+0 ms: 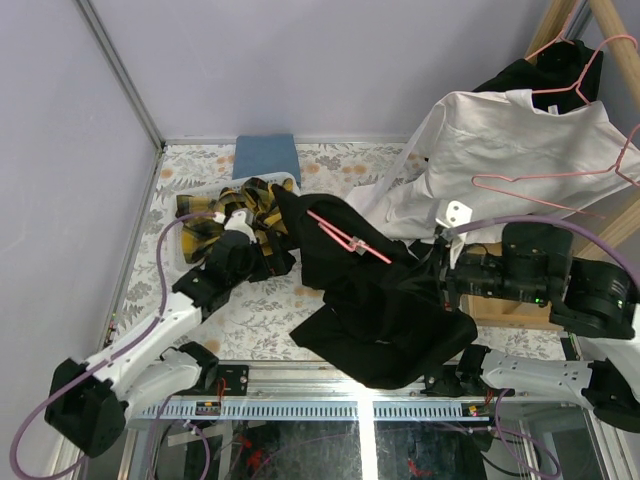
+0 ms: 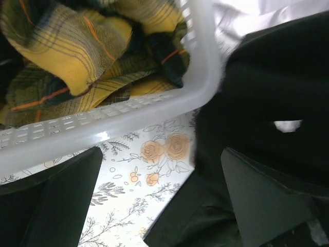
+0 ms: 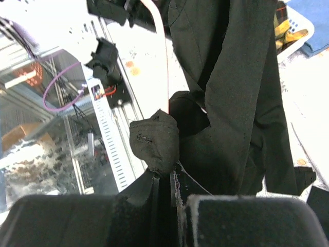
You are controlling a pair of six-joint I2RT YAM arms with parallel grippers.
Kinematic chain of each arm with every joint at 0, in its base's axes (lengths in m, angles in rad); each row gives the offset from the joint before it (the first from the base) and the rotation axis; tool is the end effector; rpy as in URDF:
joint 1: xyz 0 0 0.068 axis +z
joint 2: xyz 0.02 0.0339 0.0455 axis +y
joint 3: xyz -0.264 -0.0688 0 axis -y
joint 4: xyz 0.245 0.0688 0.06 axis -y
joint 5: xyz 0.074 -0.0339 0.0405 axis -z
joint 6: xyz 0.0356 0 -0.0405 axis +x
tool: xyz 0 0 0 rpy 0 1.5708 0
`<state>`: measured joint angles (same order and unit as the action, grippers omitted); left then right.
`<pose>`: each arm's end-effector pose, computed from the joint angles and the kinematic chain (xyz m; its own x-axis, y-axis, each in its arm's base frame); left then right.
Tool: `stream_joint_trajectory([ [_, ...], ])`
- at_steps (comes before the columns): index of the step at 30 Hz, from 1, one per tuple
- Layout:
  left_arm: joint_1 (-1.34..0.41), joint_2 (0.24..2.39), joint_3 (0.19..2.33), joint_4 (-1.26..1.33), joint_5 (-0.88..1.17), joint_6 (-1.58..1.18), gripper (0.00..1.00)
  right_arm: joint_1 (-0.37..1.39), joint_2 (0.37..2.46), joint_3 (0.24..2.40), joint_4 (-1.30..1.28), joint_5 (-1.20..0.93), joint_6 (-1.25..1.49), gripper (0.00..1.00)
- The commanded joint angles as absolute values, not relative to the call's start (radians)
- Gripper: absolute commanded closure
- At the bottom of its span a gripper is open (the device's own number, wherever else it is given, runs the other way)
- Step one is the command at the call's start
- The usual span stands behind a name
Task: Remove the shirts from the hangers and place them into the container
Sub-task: Remove the shirt from the hanger.
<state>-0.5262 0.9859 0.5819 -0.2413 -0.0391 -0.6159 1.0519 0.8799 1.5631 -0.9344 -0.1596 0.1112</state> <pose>0.1828 -0.1046 0.2266 -0.6988 -0.2617 -0.6657 0.0872 0.8926 -0.4423 0.0495 0.0980 0.4910 -0.2261 -0.1750 -0.9582 -0.9142 0.3777 0.1467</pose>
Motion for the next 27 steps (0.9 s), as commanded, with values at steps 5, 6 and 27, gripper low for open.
stream_joint_trajectory([
  [5,-0.515,0.602,0.524,-0.249,-0.109,-0.688,0.00,1.054,0.926,1.426,-0.874,-0.159,0.038,1.00],
  [6,-0.515,0.551,0.522,-0.267,-0.123,-0.696,0.00,1.054,0.931,1.384,-0.848,-0.178,0.040,1.00],
  [27,-0.515,0.180,0.237,0.450,0.371,-0.559,0.04,1.054,1.058,1.157,-0.467,-0.200,0.429,1.00],
])
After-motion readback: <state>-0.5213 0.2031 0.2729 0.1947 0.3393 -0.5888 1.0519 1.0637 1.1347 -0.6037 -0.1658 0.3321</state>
